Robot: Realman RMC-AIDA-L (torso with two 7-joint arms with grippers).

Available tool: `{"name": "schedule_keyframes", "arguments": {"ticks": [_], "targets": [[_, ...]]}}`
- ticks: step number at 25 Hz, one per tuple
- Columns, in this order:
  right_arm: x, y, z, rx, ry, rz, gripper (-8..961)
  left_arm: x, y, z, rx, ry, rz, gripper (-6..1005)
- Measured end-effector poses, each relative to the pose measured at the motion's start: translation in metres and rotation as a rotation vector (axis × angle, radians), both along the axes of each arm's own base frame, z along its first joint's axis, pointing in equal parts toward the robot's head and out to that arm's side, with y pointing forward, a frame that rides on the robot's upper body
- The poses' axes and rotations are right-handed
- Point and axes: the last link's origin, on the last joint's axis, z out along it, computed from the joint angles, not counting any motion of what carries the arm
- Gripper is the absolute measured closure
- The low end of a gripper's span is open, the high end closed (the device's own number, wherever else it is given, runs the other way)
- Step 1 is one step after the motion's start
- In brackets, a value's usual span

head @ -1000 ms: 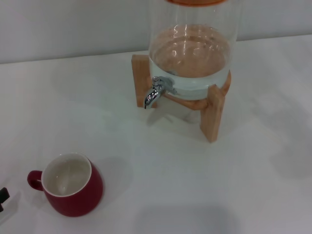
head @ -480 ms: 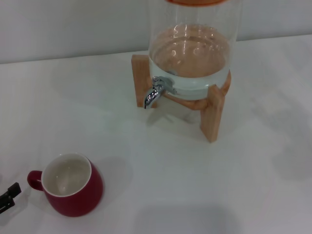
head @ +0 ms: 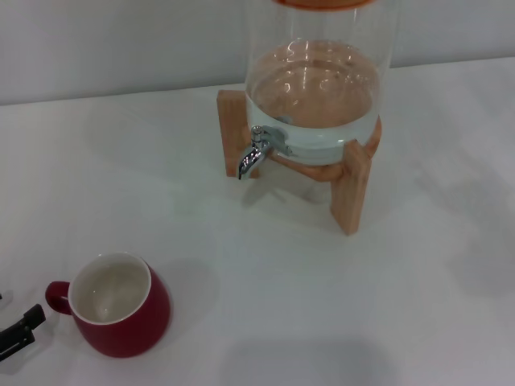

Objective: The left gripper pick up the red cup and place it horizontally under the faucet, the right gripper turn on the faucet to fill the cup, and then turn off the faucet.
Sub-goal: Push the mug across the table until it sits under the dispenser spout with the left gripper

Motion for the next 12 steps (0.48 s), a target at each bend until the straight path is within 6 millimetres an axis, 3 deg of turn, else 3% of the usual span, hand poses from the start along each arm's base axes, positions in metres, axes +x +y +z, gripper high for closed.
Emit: {"name": "schedule_keyframes", "arguments": {"ticks": [12], "targets": [[0.002,-0.003,0.000,-0.001,0.001,-0.007,233,0.004,0.009,-0.011,-0.062,0.015,0.006,175]]}}
